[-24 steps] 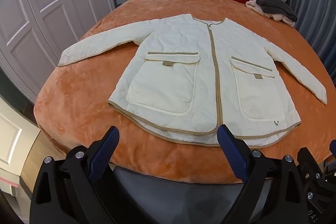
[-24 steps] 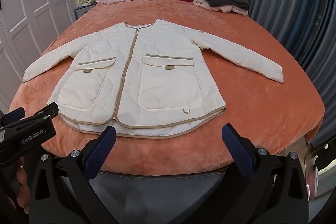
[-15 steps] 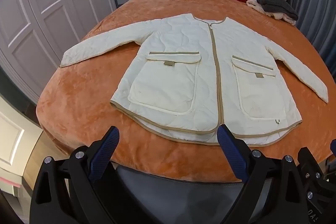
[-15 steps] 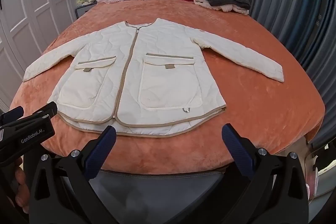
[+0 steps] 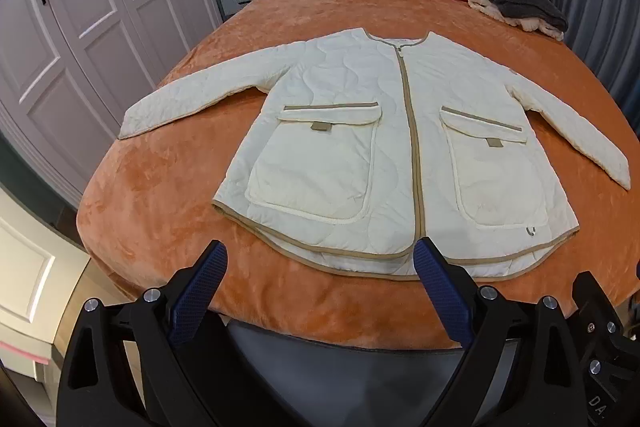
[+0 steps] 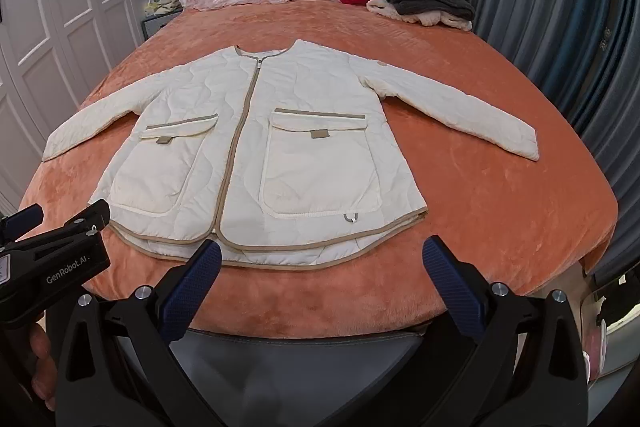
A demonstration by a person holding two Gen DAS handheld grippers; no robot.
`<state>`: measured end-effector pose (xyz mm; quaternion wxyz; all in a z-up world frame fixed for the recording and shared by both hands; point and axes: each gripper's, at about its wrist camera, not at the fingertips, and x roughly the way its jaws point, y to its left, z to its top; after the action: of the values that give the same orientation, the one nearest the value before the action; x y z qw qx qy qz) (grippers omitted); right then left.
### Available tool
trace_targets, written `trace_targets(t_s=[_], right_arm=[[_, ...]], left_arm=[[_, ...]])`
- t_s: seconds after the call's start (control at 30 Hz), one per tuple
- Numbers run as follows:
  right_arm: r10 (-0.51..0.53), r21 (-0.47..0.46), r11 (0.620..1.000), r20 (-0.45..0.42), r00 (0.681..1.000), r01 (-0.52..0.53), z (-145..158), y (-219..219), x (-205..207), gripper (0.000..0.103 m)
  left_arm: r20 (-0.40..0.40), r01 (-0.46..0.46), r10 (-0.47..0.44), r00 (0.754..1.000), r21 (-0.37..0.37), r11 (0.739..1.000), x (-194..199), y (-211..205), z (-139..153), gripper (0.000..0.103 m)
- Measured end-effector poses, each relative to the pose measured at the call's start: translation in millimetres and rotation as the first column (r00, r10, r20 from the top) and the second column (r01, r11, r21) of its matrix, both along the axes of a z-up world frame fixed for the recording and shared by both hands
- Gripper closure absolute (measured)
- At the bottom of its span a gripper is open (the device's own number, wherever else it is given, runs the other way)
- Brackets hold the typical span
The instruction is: Fold large clothes
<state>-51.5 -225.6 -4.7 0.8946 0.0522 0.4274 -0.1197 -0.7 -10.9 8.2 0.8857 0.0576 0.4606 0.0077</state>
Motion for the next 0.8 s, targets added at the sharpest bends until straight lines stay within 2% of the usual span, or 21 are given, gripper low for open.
trace_targets(t_s=[0.8], right_arm=[[0.011, -0.010, 1.000, 0.011, 1.000, -0.011, 5.2, -0.1, 1.6, 0.005]], left_arm=[[0.008, -0.010, 0.010, 1.000, 0.008, 1.000, 0.9, -1.8, 1.4, 0.011]])
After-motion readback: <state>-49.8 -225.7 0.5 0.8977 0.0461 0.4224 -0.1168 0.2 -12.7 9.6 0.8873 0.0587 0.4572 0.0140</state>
